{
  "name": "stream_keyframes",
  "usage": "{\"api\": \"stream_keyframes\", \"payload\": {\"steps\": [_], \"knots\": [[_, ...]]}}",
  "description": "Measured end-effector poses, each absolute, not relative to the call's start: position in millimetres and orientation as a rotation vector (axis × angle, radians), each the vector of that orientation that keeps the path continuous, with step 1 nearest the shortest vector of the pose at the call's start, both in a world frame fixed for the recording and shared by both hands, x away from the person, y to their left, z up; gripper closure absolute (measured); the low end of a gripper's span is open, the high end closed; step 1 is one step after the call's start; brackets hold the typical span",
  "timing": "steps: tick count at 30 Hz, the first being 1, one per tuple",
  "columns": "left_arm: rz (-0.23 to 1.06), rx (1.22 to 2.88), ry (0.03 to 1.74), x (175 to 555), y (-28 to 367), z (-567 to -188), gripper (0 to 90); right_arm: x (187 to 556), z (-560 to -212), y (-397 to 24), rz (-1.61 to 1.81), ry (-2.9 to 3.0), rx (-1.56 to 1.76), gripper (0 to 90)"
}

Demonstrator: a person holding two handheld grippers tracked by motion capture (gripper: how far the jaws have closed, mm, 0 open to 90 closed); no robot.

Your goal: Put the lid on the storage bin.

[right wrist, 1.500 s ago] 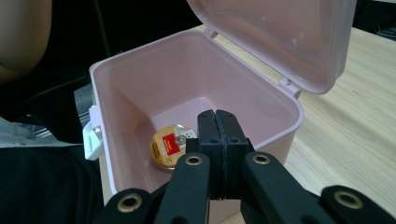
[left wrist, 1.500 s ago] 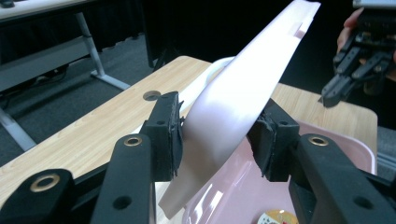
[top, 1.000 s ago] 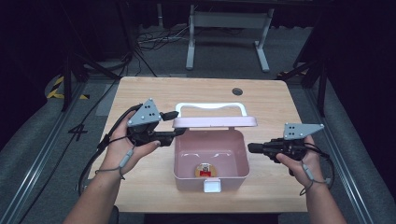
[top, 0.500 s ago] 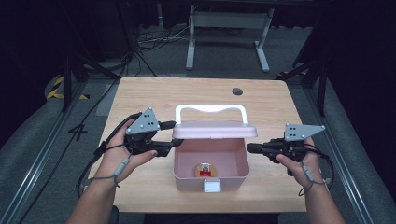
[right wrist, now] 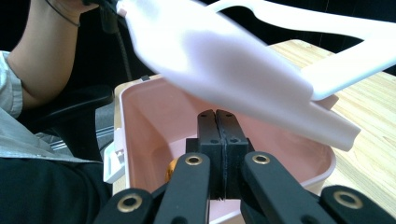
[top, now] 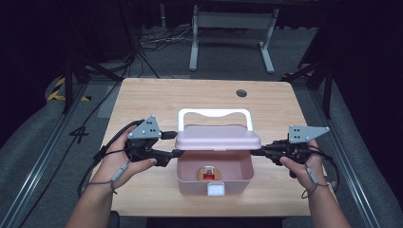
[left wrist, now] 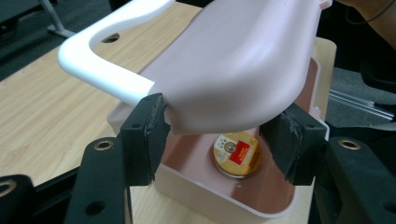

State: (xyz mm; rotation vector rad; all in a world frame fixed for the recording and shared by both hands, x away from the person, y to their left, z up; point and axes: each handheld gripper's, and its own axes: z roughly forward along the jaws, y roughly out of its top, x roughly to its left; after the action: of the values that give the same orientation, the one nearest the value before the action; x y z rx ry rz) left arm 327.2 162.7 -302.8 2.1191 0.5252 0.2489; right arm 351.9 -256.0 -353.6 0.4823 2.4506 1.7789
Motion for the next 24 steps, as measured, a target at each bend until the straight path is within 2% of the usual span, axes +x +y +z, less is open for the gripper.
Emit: {"api": "stream_keyframes", "payload": {"steps": [15, 24], "knots": [[0.213, 2.125, 0.591, 326.0, 195.4, -304.6, 39.8, 352.4, -353.8, -255.3, 1.787, 2.456, 0.464, 90.0], [0.190, 2.101, 0.675, 341.4, 214.4, -315.8, 39.7, 351.5, -354.2, -255.1, 1.745, 2.506, 0.460, 90.0]]}}
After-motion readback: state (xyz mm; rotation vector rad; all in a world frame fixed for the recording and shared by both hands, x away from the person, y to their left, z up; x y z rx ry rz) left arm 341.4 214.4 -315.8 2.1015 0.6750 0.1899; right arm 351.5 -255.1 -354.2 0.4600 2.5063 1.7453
